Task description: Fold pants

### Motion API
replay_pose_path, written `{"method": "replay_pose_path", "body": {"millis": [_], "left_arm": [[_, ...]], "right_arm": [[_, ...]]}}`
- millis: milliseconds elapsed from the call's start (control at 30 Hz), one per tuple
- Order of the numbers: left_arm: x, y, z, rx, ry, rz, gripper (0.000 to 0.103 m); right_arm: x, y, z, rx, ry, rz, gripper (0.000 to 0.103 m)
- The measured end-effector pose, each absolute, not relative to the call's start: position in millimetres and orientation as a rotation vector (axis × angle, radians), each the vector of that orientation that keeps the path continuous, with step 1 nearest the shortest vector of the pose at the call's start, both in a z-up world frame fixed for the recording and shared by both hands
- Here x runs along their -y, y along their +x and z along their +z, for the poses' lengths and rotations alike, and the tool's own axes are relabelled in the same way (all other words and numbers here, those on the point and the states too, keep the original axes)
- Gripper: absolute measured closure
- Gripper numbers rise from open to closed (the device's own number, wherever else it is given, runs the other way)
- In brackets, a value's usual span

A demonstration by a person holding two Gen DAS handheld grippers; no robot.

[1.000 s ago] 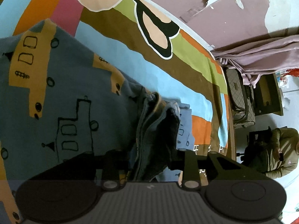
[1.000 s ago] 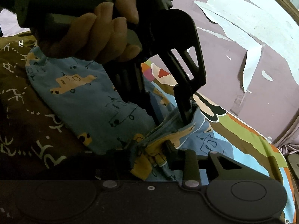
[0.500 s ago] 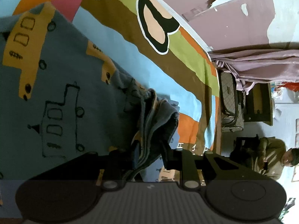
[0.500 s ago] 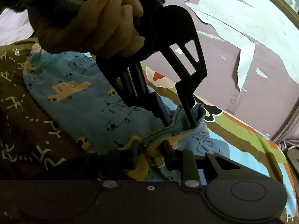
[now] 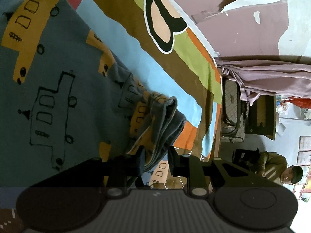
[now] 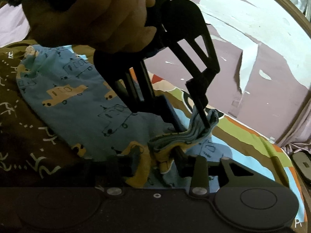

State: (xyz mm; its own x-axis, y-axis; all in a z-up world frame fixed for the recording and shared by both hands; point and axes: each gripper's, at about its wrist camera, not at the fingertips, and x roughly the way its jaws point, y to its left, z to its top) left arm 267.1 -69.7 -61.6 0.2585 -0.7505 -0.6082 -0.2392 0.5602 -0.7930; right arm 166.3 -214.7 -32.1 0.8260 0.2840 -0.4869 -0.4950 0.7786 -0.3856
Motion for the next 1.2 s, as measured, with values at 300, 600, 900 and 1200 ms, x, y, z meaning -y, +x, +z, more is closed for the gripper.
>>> {"method": "replay_pose_path", "body": {"millis": [300,600,900,1200], "left_arm": [[71,269,-47,-1.210,-0.683,-0.419,0.035],[57,274,-74,-1.189,-0.825,-0.418,0.039],[66,272,-65,-1.137,-0.757,-0.404,0.091],[55,254,-39,-1.083,-0.662,-0.454,0.092]], "right_arm": [[218,157,-26,-0.408,-0.528,0.458,0.091],[228,160,-19,-0.423,-0.457,0.470,0.091],[231,160,-18,-0.429,-0.446,0.478,0.091],[221,149,-3,-0.413,-0.453,0.517,0.091]]}}
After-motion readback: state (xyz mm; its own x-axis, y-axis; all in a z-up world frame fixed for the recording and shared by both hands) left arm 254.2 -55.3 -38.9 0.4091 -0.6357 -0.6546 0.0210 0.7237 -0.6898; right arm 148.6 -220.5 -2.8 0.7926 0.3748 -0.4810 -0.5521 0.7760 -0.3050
